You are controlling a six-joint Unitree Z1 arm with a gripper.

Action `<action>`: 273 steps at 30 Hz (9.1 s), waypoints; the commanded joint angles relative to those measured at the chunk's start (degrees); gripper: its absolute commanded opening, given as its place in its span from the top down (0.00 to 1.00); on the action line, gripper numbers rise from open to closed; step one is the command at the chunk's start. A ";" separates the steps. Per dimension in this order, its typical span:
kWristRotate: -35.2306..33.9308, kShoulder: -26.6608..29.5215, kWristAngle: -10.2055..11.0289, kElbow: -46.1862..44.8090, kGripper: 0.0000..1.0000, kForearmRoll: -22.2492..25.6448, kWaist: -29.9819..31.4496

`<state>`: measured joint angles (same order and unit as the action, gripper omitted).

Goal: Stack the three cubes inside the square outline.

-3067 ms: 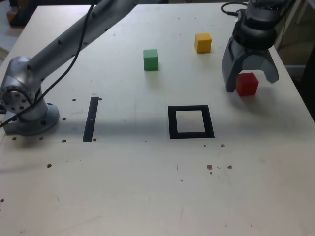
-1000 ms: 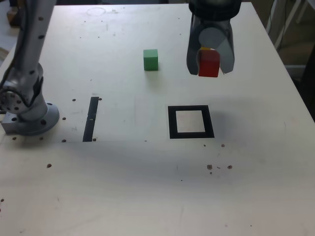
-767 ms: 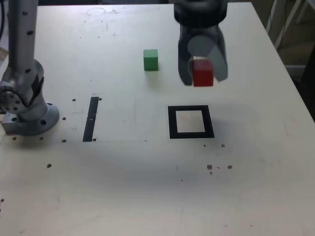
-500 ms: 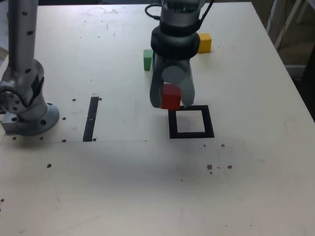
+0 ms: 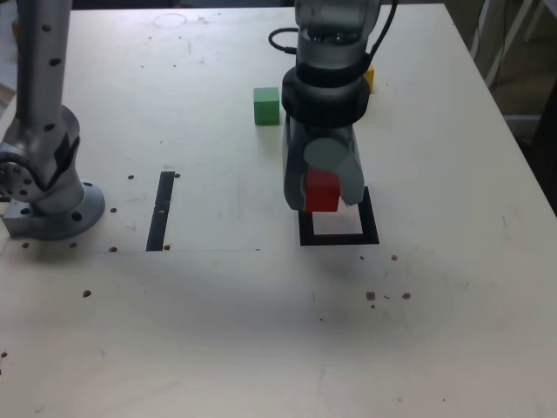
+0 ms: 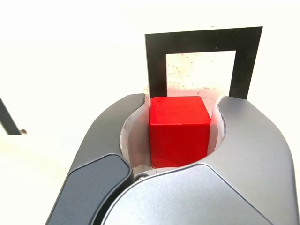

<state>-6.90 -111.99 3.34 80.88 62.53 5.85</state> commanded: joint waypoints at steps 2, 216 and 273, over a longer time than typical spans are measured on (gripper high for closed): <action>-0.10 -1.21 0.21 -0.68 0.78 -1.66 -0.25; -2.85 0.42 4.78 3.89 0.73 2.92 2.83; 14.63 11.48 13.71 -3.47 0.01 7.12 -21.25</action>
<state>6.10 -100.45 16.84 78.17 71.02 -13.11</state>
